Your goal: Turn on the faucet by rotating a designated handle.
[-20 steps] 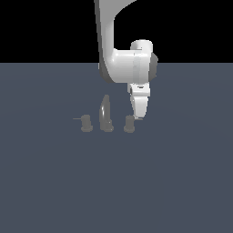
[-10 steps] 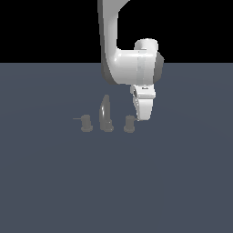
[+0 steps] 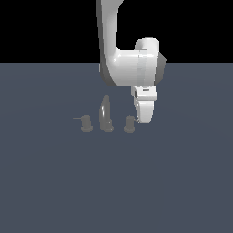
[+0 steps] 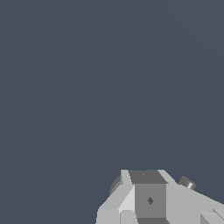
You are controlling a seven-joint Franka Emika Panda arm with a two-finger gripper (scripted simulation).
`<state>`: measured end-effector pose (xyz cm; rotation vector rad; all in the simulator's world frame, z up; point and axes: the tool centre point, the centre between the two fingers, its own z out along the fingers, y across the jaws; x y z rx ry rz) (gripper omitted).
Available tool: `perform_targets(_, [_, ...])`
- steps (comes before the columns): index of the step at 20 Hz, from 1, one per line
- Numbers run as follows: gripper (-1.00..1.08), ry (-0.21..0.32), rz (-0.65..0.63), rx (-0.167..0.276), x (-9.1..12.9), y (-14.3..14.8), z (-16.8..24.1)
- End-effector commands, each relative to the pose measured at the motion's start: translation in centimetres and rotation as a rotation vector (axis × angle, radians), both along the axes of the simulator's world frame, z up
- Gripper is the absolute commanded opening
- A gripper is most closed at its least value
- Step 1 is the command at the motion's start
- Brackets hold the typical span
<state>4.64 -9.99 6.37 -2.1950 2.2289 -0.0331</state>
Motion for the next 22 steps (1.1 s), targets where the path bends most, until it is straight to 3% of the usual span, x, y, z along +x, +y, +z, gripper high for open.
perform_targets(1, [-1.0,0.021,-0.001,0.006,-1.7,0.3,0.0])
perform_targets(5, [-1.0,0.024,-0.002,0.006,-3.0,0.4,0.0])
perform_targets(7, [-1.0,0.013,-0.014,-0.003,-2.3,-0.6,-0.1])
perform_targets(18, [-1.0,0.024,-0.003,0.006,-5.0,3.8,0.0])
perform_targets(19, [-1.0,0.024,-0.003,0.006,-5.0,3.8,0.0])
perform_targets(20, [-1.0,0.017,-0.035,-0.007,-4.7,1.3,-0.1])
perform_targets(22, [-1.0,0.019,-0.027,-0.004,-4.5,2.9,-0.1])
